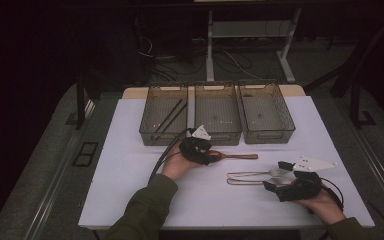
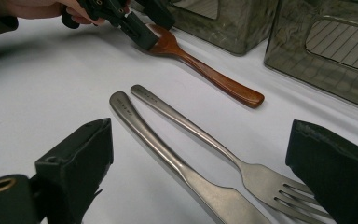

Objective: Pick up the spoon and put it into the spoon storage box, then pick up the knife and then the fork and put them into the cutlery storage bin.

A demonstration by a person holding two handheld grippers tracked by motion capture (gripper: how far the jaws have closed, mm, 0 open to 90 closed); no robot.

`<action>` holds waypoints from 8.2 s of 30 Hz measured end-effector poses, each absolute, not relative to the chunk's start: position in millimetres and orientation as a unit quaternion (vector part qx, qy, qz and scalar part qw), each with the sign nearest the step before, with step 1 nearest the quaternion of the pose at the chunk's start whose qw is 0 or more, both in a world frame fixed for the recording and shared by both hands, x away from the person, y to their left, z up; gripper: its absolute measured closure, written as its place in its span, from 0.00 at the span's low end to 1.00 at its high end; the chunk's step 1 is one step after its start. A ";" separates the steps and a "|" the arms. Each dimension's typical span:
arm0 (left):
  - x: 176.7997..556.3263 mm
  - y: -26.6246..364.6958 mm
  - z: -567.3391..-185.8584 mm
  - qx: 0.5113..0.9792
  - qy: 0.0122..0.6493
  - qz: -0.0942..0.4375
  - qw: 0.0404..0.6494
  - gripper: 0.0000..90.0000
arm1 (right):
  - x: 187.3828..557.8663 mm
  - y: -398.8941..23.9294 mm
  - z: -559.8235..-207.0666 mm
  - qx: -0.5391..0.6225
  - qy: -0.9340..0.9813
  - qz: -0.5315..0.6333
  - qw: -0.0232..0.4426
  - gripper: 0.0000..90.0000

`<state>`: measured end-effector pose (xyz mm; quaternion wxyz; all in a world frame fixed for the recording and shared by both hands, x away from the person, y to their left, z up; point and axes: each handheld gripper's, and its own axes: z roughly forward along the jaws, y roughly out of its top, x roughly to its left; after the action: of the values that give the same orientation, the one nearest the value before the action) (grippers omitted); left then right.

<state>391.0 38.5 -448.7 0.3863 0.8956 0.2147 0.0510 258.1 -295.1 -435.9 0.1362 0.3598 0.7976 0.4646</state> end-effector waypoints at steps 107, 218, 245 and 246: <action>404.5 70.7 -372.5 0.866 0.207 0.060 0.451 0.87 | 256.9 -290.0 -440.8 0.362 0.797 0.460 0.148 0.08; 379.4 78.0 -371.2 0.845 0.246 0.088 0.466 0.34 | 256.1 -293.7 -439.6 0.367 0.792 0.466 0.143 0.08; 297.0 132.5 -417.2 0.833 0.231 0.104 0.492 0.13 | 253.5 -293.1 -436.0 0.346 0.812 0.455 0.117 0.08; 294.8 133.9 -418.6 0.834 0.232 0.107 0.490 0.12 | 253.1 -292.9 -435.5 0.342 0.815 0.455 0.112 0.08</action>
<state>294.8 133.9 -418.6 0.4896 0.8336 0.2324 0.1070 253.1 -292.9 -435.5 0.1124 0.3419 0.8146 0.4548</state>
